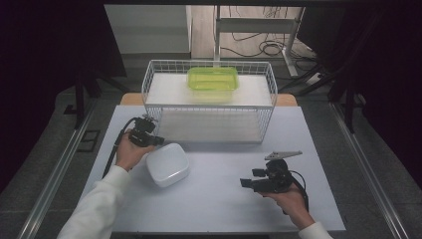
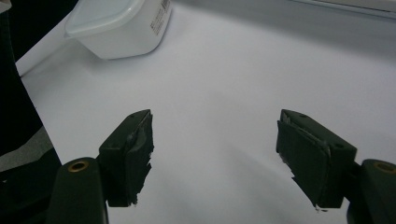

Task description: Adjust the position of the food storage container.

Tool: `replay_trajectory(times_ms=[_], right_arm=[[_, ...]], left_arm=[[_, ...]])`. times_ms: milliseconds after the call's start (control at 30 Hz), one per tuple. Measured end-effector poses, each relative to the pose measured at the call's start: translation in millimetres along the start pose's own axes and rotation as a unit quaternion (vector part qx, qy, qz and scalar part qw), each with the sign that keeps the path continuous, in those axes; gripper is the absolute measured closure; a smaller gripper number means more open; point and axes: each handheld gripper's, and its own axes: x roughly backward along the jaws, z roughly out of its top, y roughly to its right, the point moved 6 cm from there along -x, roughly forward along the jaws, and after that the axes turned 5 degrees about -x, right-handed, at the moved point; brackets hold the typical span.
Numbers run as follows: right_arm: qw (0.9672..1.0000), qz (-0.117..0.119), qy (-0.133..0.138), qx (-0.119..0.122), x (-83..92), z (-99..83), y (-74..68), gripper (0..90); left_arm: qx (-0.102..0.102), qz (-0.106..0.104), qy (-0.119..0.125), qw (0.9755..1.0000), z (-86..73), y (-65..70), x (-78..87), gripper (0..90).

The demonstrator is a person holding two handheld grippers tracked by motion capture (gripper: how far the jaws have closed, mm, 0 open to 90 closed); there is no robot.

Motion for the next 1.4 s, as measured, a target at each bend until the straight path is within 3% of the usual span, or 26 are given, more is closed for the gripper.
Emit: replay_trajectory(times_ms=[167,333,400,500,767,1000,1233,1367,1400], right_arm=[[1.0000,0.000,-0.003,-0.007,-1.4,-0.6,1.4,27.5],[1.0000,-0.002,-0.004,-0.009,-1.9,-0.8,2.5,27.5],[0.9999,-0.002,-0.004,-0.009,-2.0,-0.8,2.8,27.5],[0.9999,-0.002,-0.006,-0.008,-2.3,-1.2,2.9,27.5],[1.0000,-0.002,-0.007,-0.007,-3.3,-1.5,2.5,27.5],[0.9999,-0.004,-0.005,-0.010,-3.4,-1.3,2.9,27.5],[0.9999,-0.007,-0.001,-0.014,-2.4,-0.5,4.5,27.4],[0.9998,-0.009,0.001,-0.017,-0.9,-0.2,5.0,27.4],[0.9998,-0.008,0.004,-0.018,-0.1,-0.2,4.8,27.4]], left_arm=[[0.009,-0.015,-0.002,0.9998,4.3,0.8,-8.9,89.8],[-0.014,-0.020,-0.013,0.9996,8.4,6.9,-13.9,89.9],[-0.013,-0.032,-0.012,0.9993,8.9,10.3,-15.3,89.9],[-0.017,-0.034,-0.015,0.9992,8.4,13.4,-16.7,89.9],[-0.042,-0.063,-0.020,0.9969,8.8,37.8,-20.4,89.9],[-0.056,-0.081,-0.023,0.9949,8.3,51.2,-21.9,89.9],[-0.051,-0.078,-0.013,0.9955,8.9,51.5,-15.6,89.8],[-0.047,-0.068,0.001,0.9966,8.8,45.1,0.3,89.8],[-0.049,-0.054,0.008,0.9973,6.0,39.5,13.1,89.8]])
